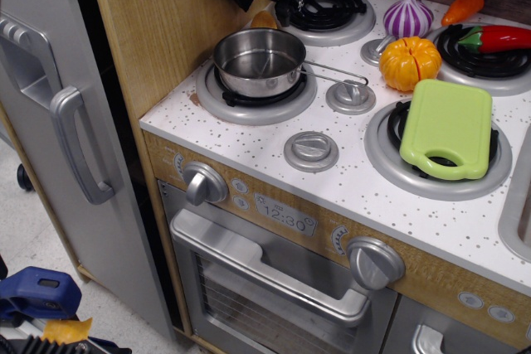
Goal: Put corn in pan which is on stove
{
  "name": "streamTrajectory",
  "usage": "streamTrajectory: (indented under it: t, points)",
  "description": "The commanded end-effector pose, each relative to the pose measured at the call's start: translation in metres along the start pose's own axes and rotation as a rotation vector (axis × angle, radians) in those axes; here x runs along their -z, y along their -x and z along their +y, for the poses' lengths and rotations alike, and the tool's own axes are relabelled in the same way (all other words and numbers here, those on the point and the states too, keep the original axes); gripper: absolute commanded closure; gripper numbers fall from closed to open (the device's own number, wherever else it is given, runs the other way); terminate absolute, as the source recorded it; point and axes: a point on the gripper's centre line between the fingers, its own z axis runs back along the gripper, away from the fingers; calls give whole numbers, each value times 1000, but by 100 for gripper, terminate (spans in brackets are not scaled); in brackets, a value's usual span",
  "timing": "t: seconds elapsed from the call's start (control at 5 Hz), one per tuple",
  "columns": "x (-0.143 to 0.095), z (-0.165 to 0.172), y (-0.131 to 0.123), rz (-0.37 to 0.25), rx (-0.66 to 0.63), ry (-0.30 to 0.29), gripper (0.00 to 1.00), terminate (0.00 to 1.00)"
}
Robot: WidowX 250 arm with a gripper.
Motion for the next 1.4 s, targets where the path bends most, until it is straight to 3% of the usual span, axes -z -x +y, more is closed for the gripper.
streamTrajectory:
  t: [0.0, 0.4, 0.6, 0.8, 1.2]
  points:
    - [0, 0, 0, 0, 0, 0, 0, 0]
    - [21, 3, -5, -35, 13, 36, 0, 0]
    - [23, 3, -6, -56, 19, 30, 100, 0]
    - [17, 5, -11, -60, 31, 14, 100, 0]
    - [-26, 8, -36, -64, 118, -84, 100, 0]
